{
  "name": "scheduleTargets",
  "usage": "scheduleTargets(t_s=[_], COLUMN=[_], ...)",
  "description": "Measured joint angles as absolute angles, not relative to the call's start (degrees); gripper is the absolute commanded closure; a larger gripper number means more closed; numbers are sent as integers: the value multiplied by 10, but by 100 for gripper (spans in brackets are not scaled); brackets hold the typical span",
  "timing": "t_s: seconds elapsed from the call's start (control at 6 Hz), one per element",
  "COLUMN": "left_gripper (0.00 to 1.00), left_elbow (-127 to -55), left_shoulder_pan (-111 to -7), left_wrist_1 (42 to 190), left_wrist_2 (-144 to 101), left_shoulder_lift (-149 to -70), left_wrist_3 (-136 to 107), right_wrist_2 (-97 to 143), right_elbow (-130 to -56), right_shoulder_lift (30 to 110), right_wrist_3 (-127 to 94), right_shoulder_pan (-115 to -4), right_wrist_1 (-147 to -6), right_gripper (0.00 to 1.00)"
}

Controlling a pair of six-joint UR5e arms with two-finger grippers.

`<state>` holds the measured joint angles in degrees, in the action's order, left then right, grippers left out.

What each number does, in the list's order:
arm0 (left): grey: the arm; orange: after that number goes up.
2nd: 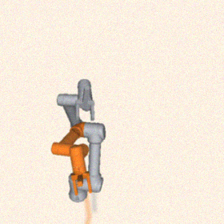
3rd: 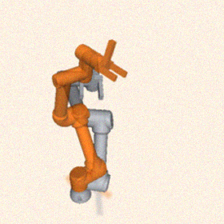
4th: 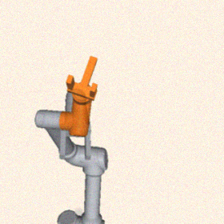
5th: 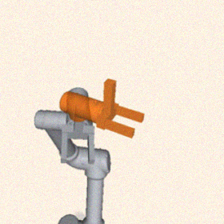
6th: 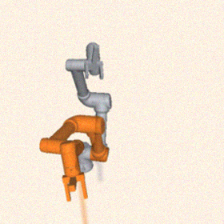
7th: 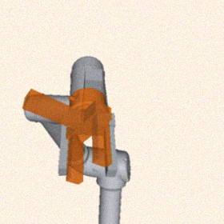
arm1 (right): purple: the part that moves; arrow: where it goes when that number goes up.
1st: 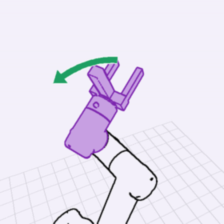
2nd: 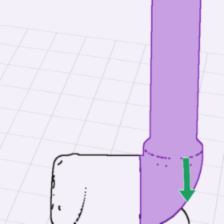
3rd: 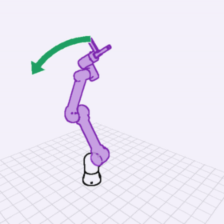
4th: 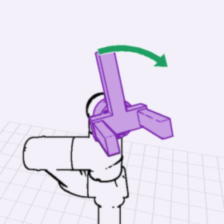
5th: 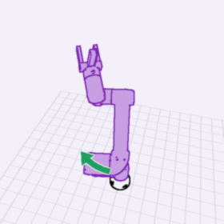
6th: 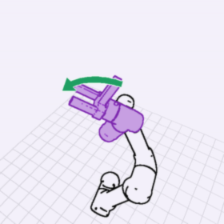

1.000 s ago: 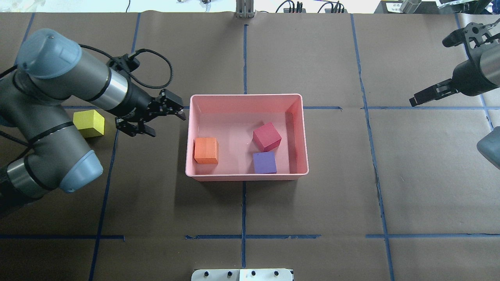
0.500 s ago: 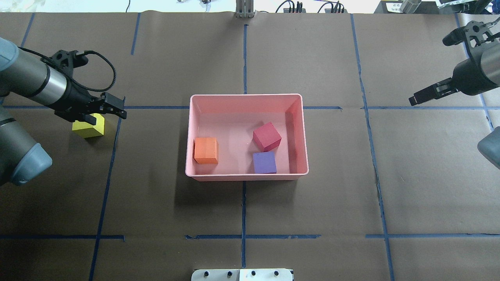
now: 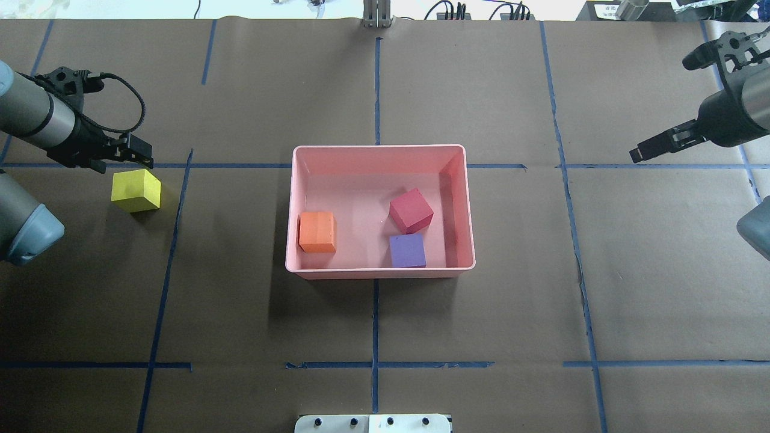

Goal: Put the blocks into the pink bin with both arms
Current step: 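Move the left gripper to the yellow cube and grasp it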

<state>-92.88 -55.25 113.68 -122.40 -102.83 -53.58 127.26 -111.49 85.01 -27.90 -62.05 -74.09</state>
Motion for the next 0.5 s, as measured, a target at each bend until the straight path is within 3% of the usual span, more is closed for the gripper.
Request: scheduleTargets(t_s=[0.5], left_gripper=[0], left_elbow=[-883], left_shoulder_pan=[-537], left_wrist_1=[1143], left_wrist_2=[-1221], left_shoulder_lift=[-1034], left_wrist_3=[-545], right_wrist_2=[1273], right_elbow=[-1120], right_shoulder_lift=[861], right_wrist_3=[-278], right_shoulder_pan=[-621], right_wrist_1=[-740], right_gripper=[10])
